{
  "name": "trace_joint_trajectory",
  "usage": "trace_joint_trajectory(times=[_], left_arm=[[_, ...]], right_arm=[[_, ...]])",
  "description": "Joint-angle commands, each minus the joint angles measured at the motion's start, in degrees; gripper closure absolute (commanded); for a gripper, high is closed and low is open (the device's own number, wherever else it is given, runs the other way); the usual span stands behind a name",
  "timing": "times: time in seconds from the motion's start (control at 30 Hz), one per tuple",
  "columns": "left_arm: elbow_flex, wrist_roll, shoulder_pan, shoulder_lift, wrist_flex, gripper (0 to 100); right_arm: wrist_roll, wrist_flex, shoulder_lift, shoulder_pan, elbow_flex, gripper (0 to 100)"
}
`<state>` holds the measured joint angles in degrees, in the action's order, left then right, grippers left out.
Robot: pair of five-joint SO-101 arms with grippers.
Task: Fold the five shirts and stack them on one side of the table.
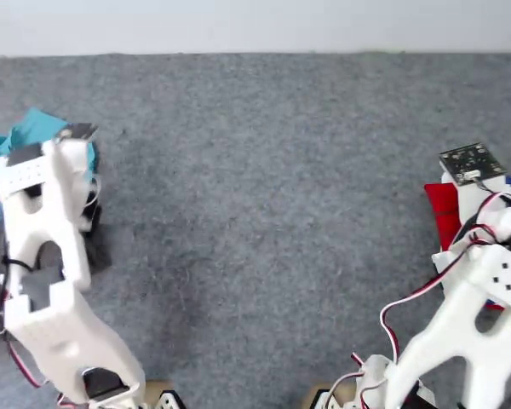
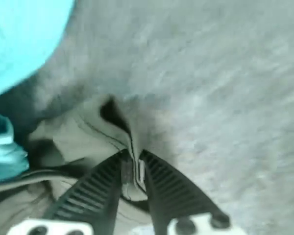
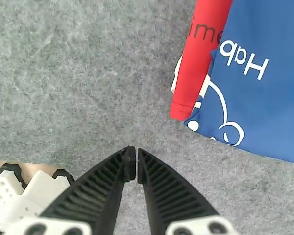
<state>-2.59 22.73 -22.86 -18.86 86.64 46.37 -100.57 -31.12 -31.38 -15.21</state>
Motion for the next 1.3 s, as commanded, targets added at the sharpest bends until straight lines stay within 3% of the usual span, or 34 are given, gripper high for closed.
trace_joint_trajectory(times=[0.0,0.27,0.67,0.77,0.9,1.0,1.27], left_arm=[[-3.1,-4.4,8.4,11.1,-0.1,99],[-19.2,-10.1,31.4,16.9,-0.2,99],[-42.9,-10.1,59.1,1.1,-0.9,98],[-46.5,-10.5,61.6,-2.6,-0.4,95],[-53.9,-14.6,62.0,-3.4,5.5,83],[-58.2,-15.3,61.2,-3.4,12.2,80],[-49.5,-14.2,50.5,3.2,14.1,81]], right_arm=[[-0.4,-2.3,-1.7,0.4,0.2,98.7],[-0.4,-2.2,-1.4,0.4,0.2,98.7],[-0.2,-2.2,-1.1,0.5,-3.0,98.7],[-0.2,-2.2,-1.1,0.5,-4.8,98.7],[-0.3,-2.2,-1.1,0.5,-5.8,98.7],[-0.3,-2.1,-1.1,0.5,-5.8,98.7],[-0.4,-2.1,-1.1,0.5,-5.8,98.7]])
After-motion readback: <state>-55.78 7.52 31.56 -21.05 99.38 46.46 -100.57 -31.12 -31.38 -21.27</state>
